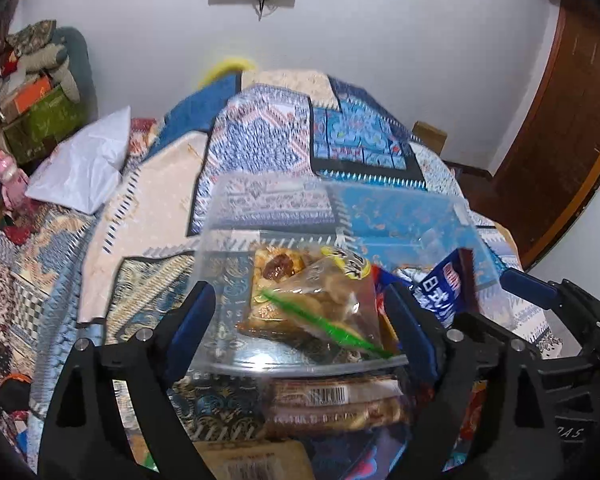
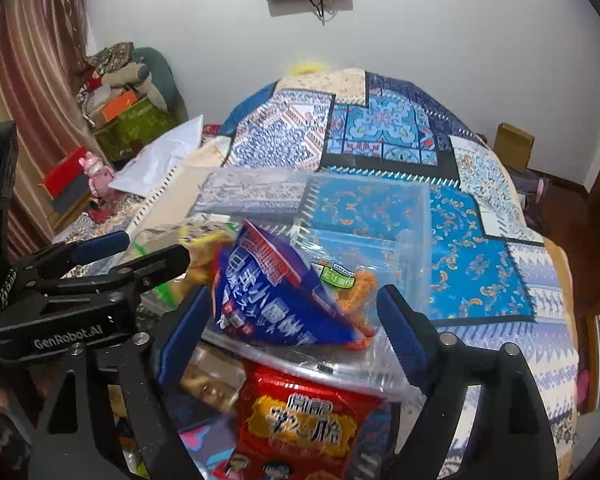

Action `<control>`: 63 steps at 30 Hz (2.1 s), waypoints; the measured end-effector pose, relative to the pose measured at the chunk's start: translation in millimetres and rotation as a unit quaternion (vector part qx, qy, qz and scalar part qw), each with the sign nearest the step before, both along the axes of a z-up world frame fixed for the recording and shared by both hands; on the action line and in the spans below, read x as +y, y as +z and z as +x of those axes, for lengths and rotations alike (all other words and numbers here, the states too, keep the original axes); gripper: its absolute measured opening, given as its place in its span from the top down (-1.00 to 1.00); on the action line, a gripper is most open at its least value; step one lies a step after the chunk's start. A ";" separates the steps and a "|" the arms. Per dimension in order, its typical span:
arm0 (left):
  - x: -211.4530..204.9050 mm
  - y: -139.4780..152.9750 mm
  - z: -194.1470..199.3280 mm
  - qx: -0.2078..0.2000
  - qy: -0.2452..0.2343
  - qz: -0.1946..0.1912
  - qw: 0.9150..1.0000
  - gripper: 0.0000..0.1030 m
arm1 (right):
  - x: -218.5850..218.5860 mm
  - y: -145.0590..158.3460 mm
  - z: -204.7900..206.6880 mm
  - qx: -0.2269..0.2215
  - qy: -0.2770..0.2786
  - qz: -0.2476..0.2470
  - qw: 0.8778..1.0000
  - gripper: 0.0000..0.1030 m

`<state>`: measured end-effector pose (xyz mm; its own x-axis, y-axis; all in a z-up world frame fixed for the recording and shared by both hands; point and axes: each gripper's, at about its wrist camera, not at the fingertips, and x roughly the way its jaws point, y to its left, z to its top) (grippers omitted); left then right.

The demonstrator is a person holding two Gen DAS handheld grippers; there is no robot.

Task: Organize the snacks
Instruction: 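Lift both held bags and carry them over the clear box, then drop both bags into the clear box by opening both grippers, then grasp the red crispy-noodle bag with the right gripper while the left grasps the barcoded cake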

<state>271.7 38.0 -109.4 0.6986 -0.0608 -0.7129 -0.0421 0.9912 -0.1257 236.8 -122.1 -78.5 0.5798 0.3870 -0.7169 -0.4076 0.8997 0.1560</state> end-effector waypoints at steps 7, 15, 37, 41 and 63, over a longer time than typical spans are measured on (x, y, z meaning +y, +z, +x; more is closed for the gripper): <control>3.6 21.5 -39.3 -0.018 -0.005 0.023 1.000 -0.81 | -11.1 20.4 -28.1 -0.027 0.002 -0.001 1.000 -0.62; 9.5 3.7 -79.7 0.013 -0.007 0.041 0.999 -0.82 | -26.2 16.9 -54.3 -0.018 -0.002 -0.003 1.000 -0.66; -6.3 -69.4 -89.7 0.067 -0.008 0.091 0.994 -0.99 | -24.0 -61.7 -54.0 0.087 -0.010 -0.019 0.996 -0.66; -2.3 -80.5 -83.5 0.083 -0.006 0.075 0.994 -0.99 | -20.0 -68.3 -50.5 0.108 -0.010 -0.001 0.994 -0.66; 16.8 -34.8 -112.5 0.016 -0.010 0.003 1.000 -0.60 | -42.0 -29.7 -76.2 0.037 -0.015 0.002 0.999 -0.31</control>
<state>159.2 54.8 -144.2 0.6734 -0.0705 -0.7359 -0.0257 0.9926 -0.1186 160.6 -164.1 -108.2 0.5361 0.3727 -0.7574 -0.3672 0.9109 0.1884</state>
